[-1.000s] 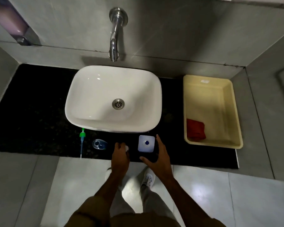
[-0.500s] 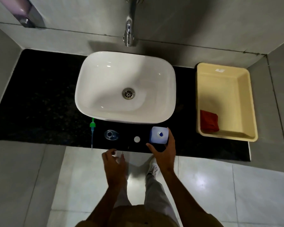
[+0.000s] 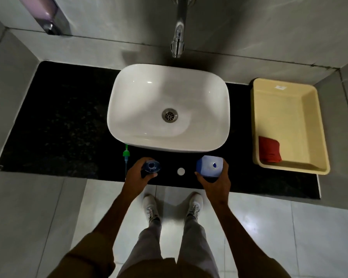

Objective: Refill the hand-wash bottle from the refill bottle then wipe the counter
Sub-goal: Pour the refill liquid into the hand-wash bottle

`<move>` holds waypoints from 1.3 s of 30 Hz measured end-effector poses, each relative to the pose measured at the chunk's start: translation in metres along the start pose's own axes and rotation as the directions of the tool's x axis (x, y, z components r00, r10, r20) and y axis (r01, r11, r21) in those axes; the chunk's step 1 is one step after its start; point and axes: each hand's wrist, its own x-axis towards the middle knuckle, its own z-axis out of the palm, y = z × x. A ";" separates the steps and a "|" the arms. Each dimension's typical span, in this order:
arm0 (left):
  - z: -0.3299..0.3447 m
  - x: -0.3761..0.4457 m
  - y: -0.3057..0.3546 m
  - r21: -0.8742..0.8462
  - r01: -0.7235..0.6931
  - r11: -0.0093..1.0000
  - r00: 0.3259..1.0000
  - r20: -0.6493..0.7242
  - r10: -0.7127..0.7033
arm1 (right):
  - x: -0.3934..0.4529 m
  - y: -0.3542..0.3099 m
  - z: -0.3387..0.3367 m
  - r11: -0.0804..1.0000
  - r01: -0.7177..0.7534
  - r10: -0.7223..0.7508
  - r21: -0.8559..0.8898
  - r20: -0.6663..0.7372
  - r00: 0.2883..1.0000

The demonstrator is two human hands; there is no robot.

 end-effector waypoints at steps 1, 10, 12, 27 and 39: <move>0.000 0.000 0.001 -0.005 -0.010 1.000 1.000 0.001 0.010 | 0.000 -0.001 -0.001 1.000 -0.007 0.007 -0.001 -0.003 1.000; -0.045 -0.007 0.081 -0.065 -0.192 0.979 0.981 -0.029 0.190 | -0.003 -0.081 -0.039 0.978 0.209 -0.209 -0.004 -0.072 0.975; -0.066 0.004 0.119 -0.066 -0.261 0.963 0.965 -0.044 0.258 | 0.005 -0.122 -0.053 0.955 0.293 -0.296 -0.045 -0.108 0.949; -0.189 0.021 0.413 0.071 -0.755 0.652 0.634 -0.177 0.753 | 0.052 -0.431 -0.157 0.568 0.756 -0.818 -0.326 -0.125 0.561; -0.204 0.009 0.454 -0.016 -0.817 0.576 0.570 -0.172 0.804 | 0.053 -0.501 -0.185 0.401 0.702 -0.870 -0.588 -0.005 0.493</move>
